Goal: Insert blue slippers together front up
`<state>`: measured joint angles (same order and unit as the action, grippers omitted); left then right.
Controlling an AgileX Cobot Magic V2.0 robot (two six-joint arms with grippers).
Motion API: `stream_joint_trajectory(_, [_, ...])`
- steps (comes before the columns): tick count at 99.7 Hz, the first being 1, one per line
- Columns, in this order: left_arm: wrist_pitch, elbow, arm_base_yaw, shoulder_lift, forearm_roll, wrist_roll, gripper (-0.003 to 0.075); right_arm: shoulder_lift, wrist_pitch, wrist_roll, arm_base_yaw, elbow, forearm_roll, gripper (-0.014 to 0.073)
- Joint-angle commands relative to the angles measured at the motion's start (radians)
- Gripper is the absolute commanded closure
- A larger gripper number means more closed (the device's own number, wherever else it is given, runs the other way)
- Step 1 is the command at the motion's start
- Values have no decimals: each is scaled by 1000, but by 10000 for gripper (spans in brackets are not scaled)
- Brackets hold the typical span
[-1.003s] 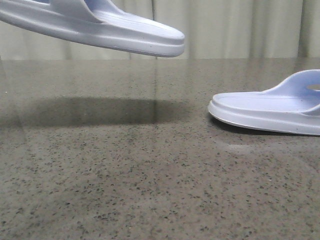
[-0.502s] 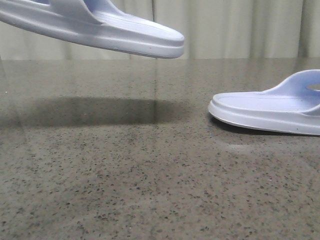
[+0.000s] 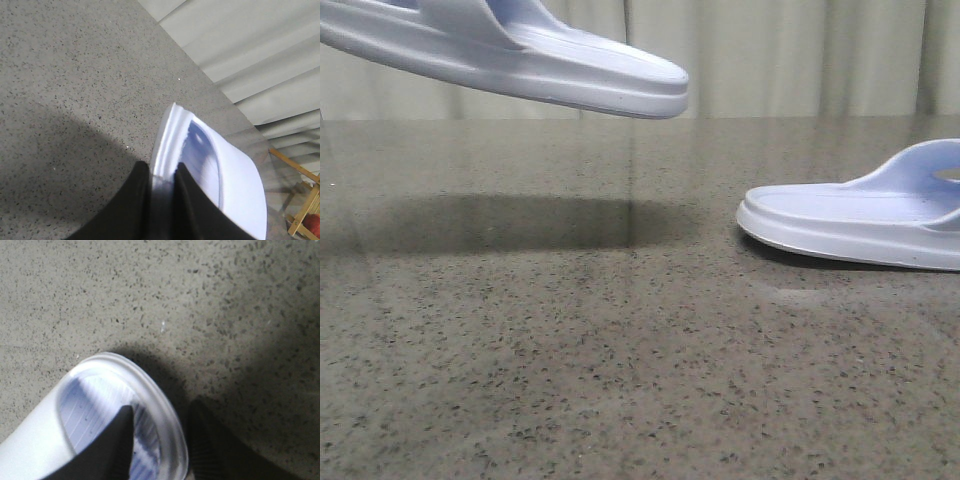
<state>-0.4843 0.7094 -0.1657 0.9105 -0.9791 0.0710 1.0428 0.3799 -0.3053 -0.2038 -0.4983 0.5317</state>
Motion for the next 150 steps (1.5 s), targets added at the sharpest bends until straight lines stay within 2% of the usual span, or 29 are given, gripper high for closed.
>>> stream_joint_trajectory(1, [33,29,5,-13,-44,2,701,1,-37,0,-1,-31,25,475])
stream_joint_trajectory(12, [33,29,5,-13,-44,2,701,1,-45,0,-1,-31,25,552])
stream_joint_trajectory(25, [33,29,5,-13,-44,2,701,1,-64,0,-1,-31,25,703])
stream_joint_trajectory(45, [33,29,5,-13,-46,2,701,-31,-98,2,-1,-43,33,701])
stream_joint_trajectory(63, [39,29,5,-13,-49,2,701,-145,-115,11,-1,-109,40,701])
stream_joint_trajectory(88, [56,29,5,-13,-54,2,701,-293,-61,11,-1,-219,40,701])
stream_joint_trajectory(101, [61,29,5,-12,-82,2,701,-328,-15,11,4,-249,84,701])
stream_joint_trajectory(127, [63,29,5,-12,-159,11,701,-335,-27,69,133,-257,215,701])
stream_joint_trajectory(141, [44,29,5,-12,-198,12,701,-316,-84,72,220,-257,218,701])
stream_joint_trajectory(150, [27,29,-5,-12,-251,57,701,-295,-97,72,262,-257,218,701])
